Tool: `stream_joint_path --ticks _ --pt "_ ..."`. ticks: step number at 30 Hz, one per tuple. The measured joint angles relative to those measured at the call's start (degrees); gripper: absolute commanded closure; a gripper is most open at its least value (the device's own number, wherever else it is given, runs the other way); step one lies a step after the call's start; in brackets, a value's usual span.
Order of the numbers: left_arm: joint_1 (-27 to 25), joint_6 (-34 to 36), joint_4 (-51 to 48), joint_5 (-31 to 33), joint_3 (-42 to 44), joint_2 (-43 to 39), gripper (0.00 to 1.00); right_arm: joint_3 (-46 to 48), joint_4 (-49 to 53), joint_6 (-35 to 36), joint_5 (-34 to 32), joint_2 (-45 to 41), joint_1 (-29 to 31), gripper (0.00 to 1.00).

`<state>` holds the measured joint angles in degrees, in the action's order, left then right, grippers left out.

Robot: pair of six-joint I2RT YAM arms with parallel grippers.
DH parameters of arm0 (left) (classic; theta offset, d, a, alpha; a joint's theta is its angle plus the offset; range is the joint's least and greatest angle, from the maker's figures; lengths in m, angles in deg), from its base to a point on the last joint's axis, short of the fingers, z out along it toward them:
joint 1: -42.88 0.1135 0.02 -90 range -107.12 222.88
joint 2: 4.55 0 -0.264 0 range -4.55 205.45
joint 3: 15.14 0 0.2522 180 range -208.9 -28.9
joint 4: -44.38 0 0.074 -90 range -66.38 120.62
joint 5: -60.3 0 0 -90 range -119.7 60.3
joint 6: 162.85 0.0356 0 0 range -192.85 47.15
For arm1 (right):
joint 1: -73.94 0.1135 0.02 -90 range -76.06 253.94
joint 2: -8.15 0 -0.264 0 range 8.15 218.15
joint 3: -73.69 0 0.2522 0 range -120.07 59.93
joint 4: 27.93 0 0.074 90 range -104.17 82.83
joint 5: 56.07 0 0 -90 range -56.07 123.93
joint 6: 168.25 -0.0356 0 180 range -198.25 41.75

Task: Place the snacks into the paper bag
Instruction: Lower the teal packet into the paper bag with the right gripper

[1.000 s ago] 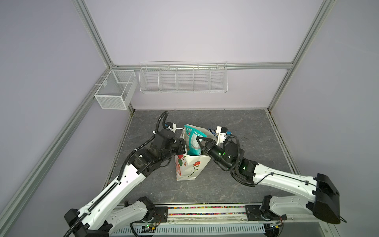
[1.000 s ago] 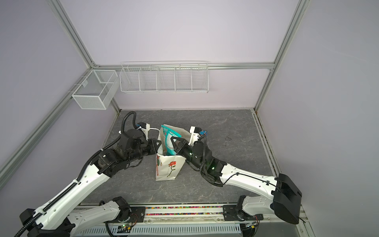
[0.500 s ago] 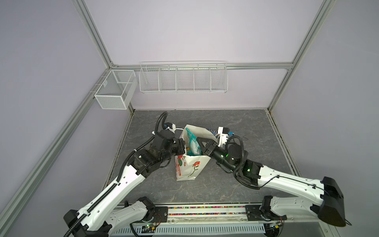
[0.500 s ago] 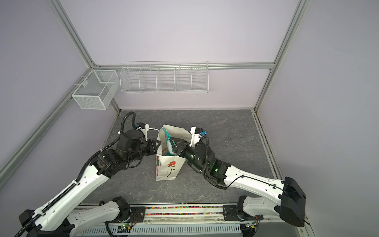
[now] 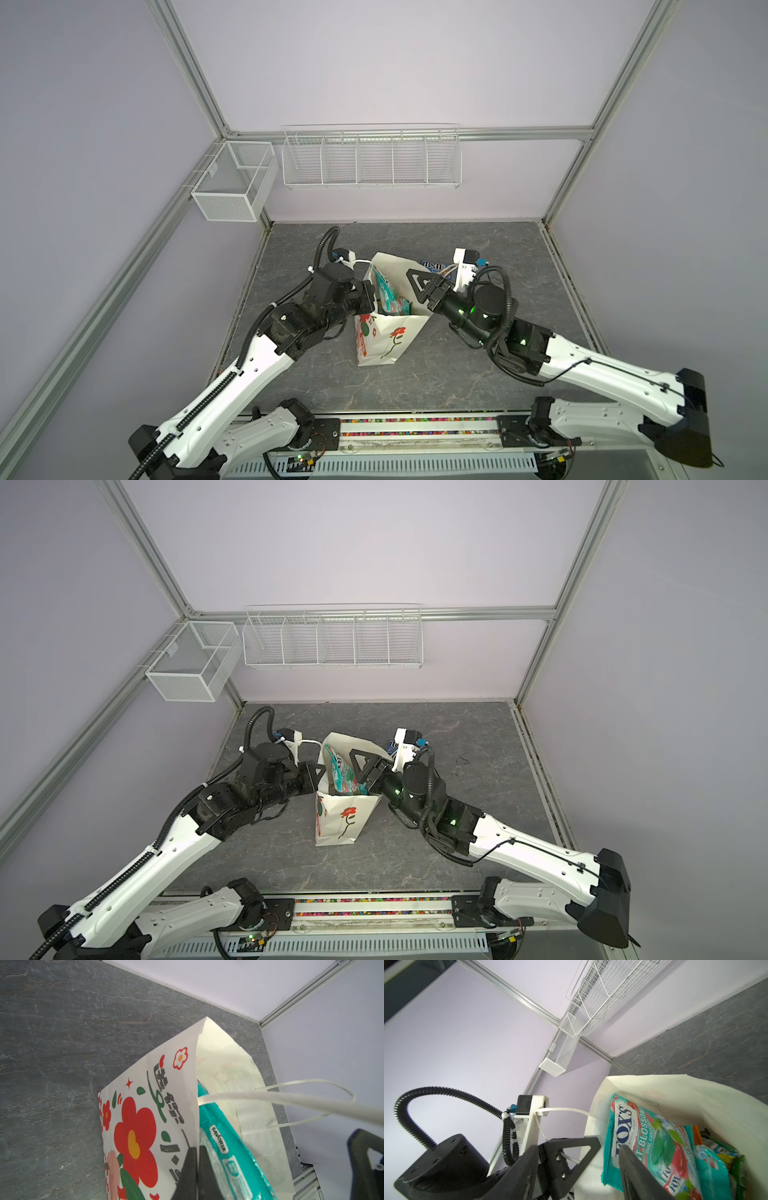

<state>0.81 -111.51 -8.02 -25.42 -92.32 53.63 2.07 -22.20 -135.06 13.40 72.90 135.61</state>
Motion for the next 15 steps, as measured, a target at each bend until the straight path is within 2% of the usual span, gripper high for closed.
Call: stream_joint_path --ticks 8,15 --pt "0.00 0.00 0.02 0.00 0.00 0.00 1.00 -19.85 18.40 9.49 3.30 8.61 0.00 0.35" --pt "0.00 -0.17 0.04 -0.02 0.00 0.02 1.00 -23.39 30.16 14.53 5.22 14.80 0.09 0.36"
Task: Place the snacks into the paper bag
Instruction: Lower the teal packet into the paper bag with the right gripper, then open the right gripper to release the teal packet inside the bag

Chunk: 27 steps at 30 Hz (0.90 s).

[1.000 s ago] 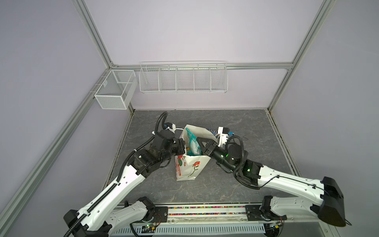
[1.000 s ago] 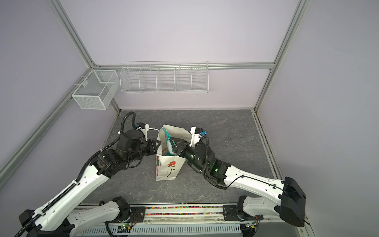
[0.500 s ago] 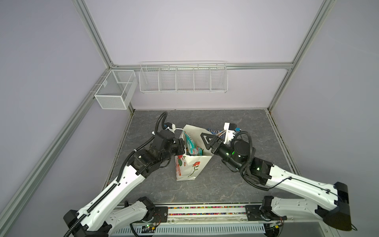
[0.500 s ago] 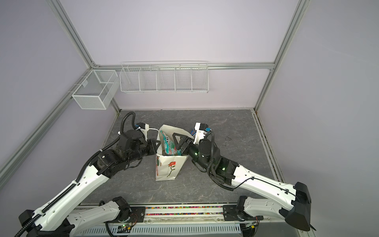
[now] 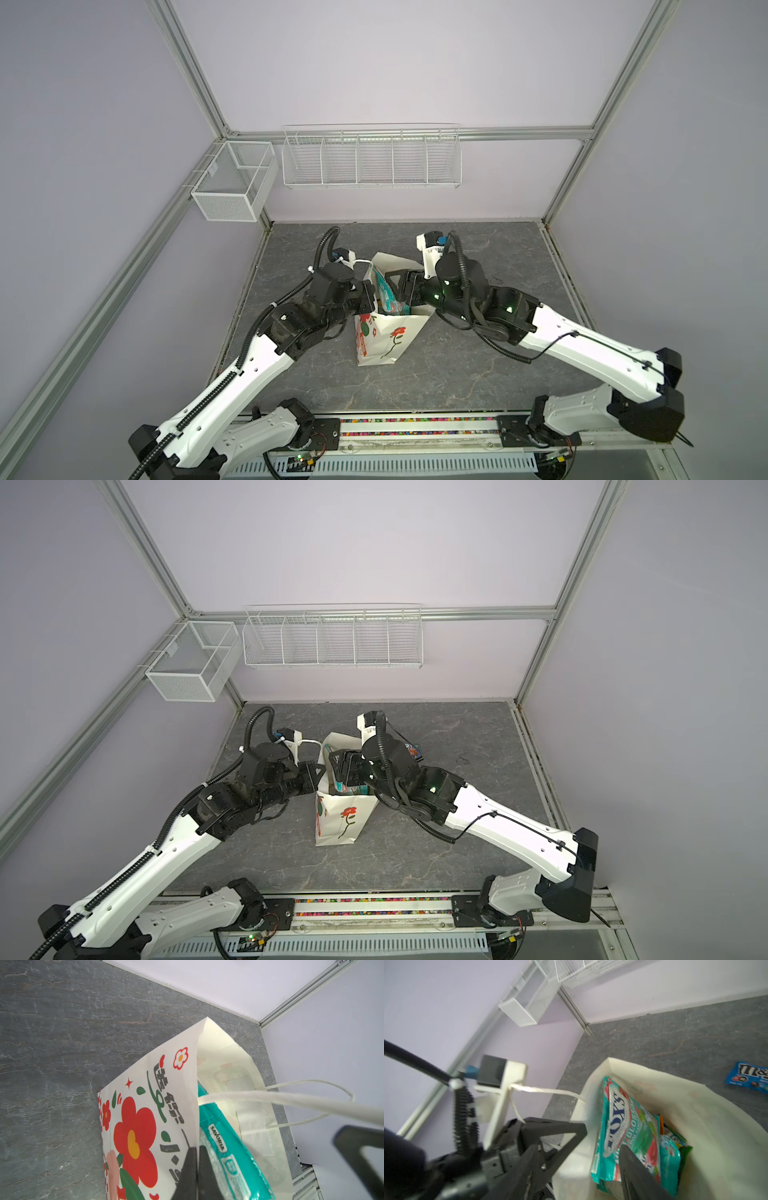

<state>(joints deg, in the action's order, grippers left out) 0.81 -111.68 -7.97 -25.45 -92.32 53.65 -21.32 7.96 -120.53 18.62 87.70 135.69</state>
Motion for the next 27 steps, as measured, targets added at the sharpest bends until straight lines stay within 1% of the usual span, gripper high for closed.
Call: stream_joint_path --ticks 3,8,13,14,17,21,24,27 --pt "0.00 0.00 0.00 0.02 0.00 0.04 1.00 -0.87 3.67 1.51 -0.02 2.16 0.02 0.37" --pt "0.00 0.02 0.44 -0.04 0.00 0.42 1.00 -2.25 6.67 3.10 0.44 4.68 0.02 0.38" --pt "0.00 0.02 1.07 -0.44 -0.04 0.96 1.00 -3.78 6.82 3.74 1.97 6.86 0.00 0.43" --pt "0.00 0.02 1.09 -0.48 -0.11 0.98 1.00 -4.44 6.82 3.82 2.40 7.61 -0.02 0.47" --pt "0.00 0.04 1.03 -0.46 -0.13 0.98 1.00 -5.92 6.82 4.33 3.43 9.64 -0.20 0.64" --pt "0.00 0.04 0.96 -0.39 -0.13 0.94 1.00 -6.29 7.19 4.74 4.09 10.88 -0.76 0.83" --pt "0.00 0.07 0.96 -0.24 -0.13 0.94 1.00 -6.62 7.69 4.81 4.02 10.88 -1.31 0.93" --pt "0.00 0.24 0.72 0.00 -0.13 0.83 1.00 -7.50 8.35 5.16 3.56 10.88 -1.57 0.93"
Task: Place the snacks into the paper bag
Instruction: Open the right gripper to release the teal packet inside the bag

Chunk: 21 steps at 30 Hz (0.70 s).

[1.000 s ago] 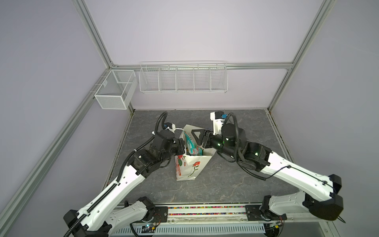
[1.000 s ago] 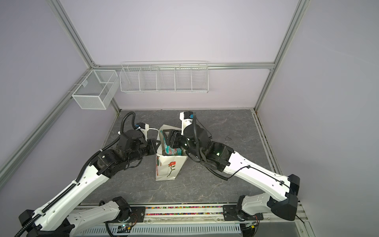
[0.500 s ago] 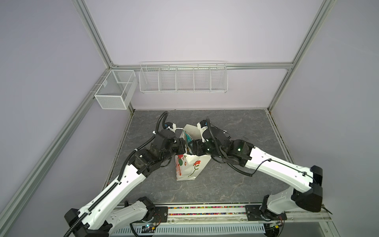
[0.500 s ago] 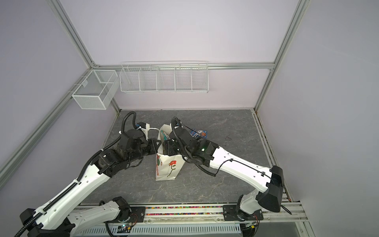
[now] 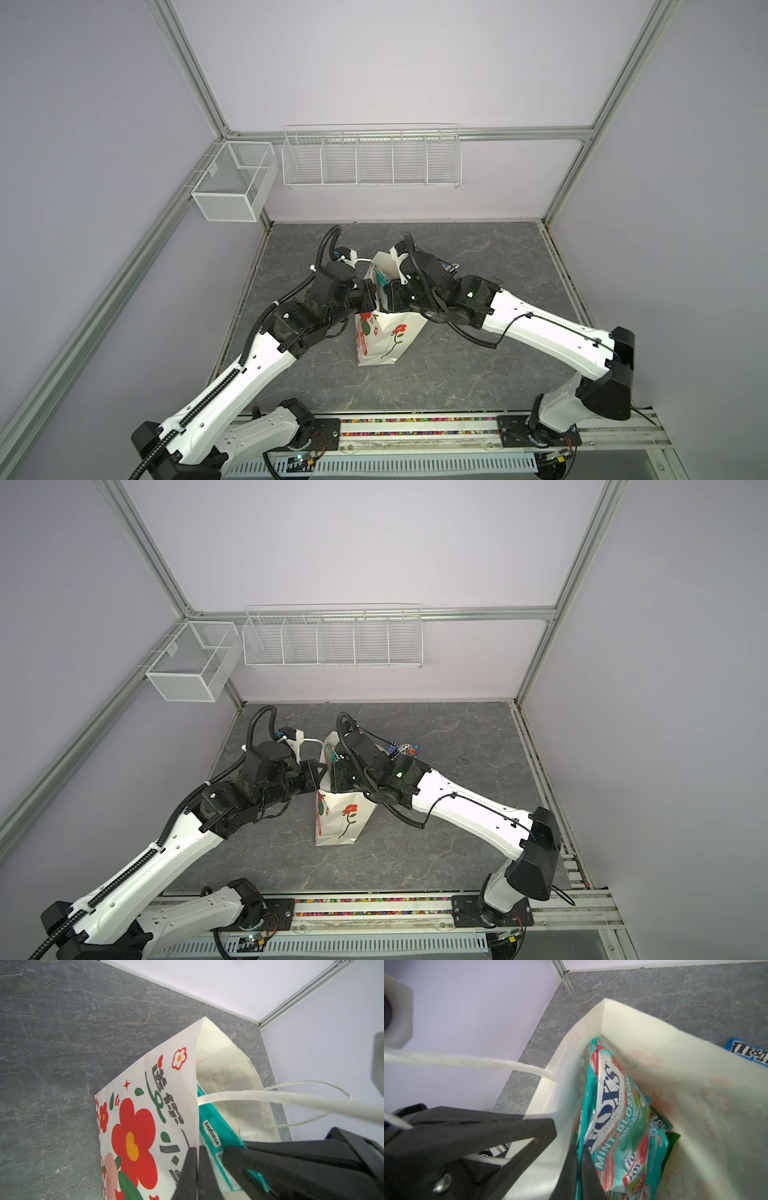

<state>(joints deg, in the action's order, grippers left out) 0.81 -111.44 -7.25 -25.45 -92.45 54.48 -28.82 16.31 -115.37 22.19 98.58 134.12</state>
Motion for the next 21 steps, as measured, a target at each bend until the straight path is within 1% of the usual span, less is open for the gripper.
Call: stream_joint_path --ticks 9,15,21 --pt "0.00 0.26 -2.36 2.01 0.02 -1.64 1.00 -1.46 -0.37 0.76 -0.61 -1.66 -0.20 0.93" --pt "0.04 0.22 -3.74 3.56 1.22 -4.00 1.00 3.13 -9.25 -0.55 2.93 -5.53 -0.81 0.93" --pt "0.13 0.22 -4.28 4.33 1.75 -5.11 1.00 7.52 -15.78 -3.23 6.67 -6.25 -1.33 0.93"
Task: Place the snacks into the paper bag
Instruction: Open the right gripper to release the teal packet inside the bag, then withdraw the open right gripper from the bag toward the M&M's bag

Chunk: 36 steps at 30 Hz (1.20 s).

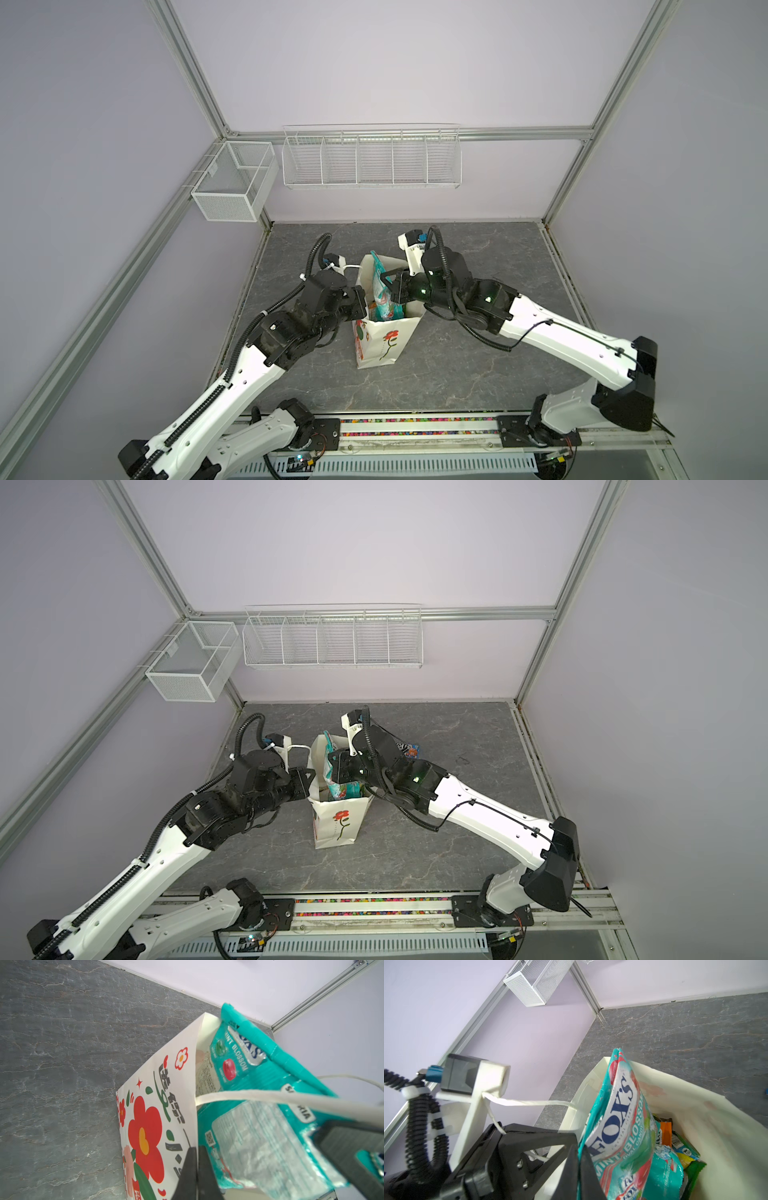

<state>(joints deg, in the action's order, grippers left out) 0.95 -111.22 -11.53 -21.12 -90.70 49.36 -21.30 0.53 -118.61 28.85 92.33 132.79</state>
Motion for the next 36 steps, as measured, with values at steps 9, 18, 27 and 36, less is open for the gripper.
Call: stream_joint_path --ticks 9,18,27,36 --pt "0.79 0.00 -0.66 0.61 0.22 -0.61 1.00 8.24 -3.19 -1.09 2.56 -3.41 -0.02 0.45" --pt "1.18 0.02 -0.85 0.59 0.22 -0.68 1.00 8.72 -3.41 -0.09 -1.73 -11.28 -0.04 0.39" --pt "1.38 0.04 -0.90 0.57 0.22 -0.66 1.00 9.75 -1.92 2.19 -4.66 -12.52 -0.04 0.30" --pt "2.38 1.79 -1.75 0.37 -0.61 0.22 1.00 9.81 1.92 5.46 -8.26 -17.11 -1.90 0.17"
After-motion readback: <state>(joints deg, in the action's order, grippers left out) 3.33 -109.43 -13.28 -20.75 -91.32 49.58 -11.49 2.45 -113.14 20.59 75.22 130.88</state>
